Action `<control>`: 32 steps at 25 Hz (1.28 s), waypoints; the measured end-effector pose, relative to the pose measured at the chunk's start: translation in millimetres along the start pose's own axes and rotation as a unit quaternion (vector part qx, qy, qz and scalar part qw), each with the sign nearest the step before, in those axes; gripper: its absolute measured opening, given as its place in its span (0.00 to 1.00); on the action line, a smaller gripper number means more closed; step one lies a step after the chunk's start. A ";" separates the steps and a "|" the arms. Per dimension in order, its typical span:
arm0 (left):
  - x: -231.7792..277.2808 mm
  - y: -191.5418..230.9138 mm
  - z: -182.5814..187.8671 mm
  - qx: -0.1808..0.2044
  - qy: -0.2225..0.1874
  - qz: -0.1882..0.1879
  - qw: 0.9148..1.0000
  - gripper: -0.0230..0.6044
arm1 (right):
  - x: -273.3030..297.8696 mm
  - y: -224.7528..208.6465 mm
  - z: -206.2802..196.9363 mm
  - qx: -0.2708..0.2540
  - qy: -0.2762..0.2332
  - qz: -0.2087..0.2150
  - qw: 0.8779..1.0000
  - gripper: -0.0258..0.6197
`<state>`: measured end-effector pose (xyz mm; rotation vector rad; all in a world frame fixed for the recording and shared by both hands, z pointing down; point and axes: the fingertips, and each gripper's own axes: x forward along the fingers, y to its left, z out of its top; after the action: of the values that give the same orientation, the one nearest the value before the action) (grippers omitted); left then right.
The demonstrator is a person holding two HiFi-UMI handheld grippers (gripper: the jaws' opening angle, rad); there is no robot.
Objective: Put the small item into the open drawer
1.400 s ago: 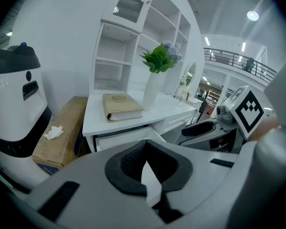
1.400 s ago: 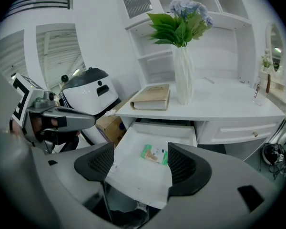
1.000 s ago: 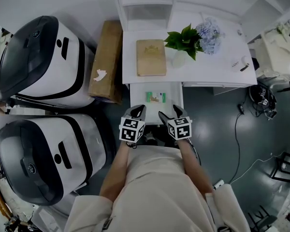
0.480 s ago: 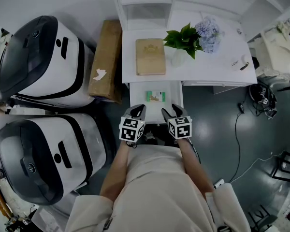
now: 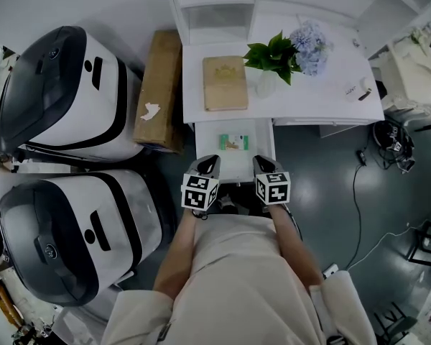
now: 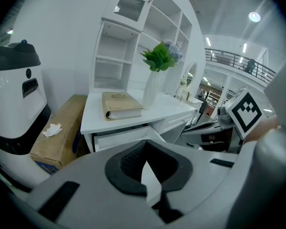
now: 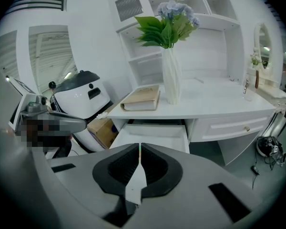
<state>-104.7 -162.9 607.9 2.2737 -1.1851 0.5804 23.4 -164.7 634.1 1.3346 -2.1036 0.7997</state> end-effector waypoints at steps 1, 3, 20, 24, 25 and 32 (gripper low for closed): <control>0.1 -0.4 0.0 0.000 0.000 0.000 1.000 0.06 | -0.1 -0.3 -0.9 0.000 0.002 0.001 1.000 0.09; 0.5 -0.9 -0.1 0.000 0.000 0.000 1.000 0.06 | 0.9 0.1 -3.1 -0.002 0.007 0.004 1.000 0.08; -0.5 -5.6 -6.7 0.000 0.005 -0.003 1.000 0.06 | -1.2 2.7 -13.7 -0.005 0.022 0.013 1.000 0.08; 0.5 -8.5 -7.7 0.003 0.007 -0.004 1.000 0.06 | -2.5 1.5 -15.0 -0.004 0.024 0.014 1.000 0.08; 0.3 -9.0 -8.2 0.003 0.008 -0.005 1.000 0.06 | -3.0 1.8 -15.5 -0.004 0.025 0.015 1.000 0.08; 2.5 -12.6 -11.0 0.001 0.011 -0.007 1.000 0.06 | -4.9 1.5 -20.1 -0.004 0.023 0.021 0.999 0.08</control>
<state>-94.3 -151.5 614.8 2.2710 -1.1564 0.6005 26.2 -146.8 644.2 1.2592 -2.1027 0.8323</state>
